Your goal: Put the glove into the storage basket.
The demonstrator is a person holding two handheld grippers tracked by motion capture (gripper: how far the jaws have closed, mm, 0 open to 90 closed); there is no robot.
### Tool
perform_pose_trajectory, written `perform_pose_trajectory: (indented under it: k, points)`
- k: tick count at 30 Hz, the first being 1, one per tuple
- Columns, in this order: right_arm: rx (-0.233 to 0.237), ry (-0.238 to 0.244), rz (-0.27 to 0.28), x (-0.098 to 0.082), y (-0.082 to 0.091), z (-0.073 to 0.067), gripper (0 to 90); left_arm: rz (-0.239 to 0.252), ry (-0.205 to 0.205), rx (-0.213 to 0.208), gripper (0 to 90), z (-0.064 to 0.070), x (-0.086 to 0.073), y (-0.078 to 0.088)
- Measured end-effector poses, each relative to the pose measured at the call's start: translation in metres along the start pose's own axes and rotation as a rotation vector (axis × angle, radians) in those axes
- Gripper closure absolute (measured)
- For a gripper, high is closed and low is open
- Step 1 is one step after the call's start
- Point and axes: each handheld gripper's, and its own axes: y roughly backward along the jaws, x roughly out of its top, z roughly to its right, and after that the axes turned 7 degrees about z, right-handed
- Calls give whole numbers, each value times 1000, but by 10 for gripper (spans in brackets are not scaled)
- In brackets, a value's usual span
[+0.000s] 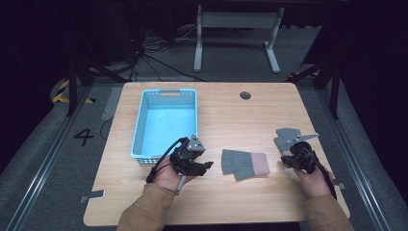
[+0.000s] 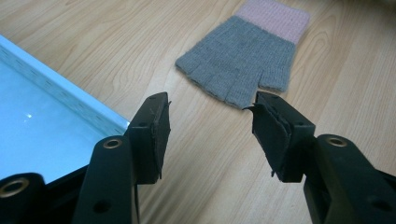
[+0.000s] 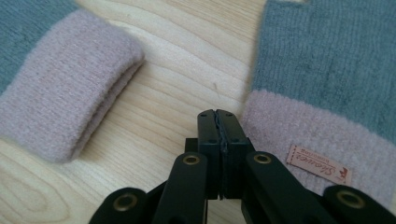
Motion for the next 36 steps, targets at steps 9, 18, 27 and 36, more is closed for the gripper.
perform_pose_trajectory:
  k: [9, 18, 27, 36]
  points:
    - [1, -34, -16, -6, 4, 8, 896, 3, 2, -11, 468, -1, 3, -3]
    - [-4, -42, -20, -7, 8, 10, 895, 3, -5, -12, 468, 0, 4, -3]
    - [-5, -57, 79, 6, 18, 11, 707, -3, 2, 0, 468, 1, 0, -2]
    - [-36, -99, 101, 18, 9, 33, 492, -11, 13, 11, 466, 0, -4, 1]
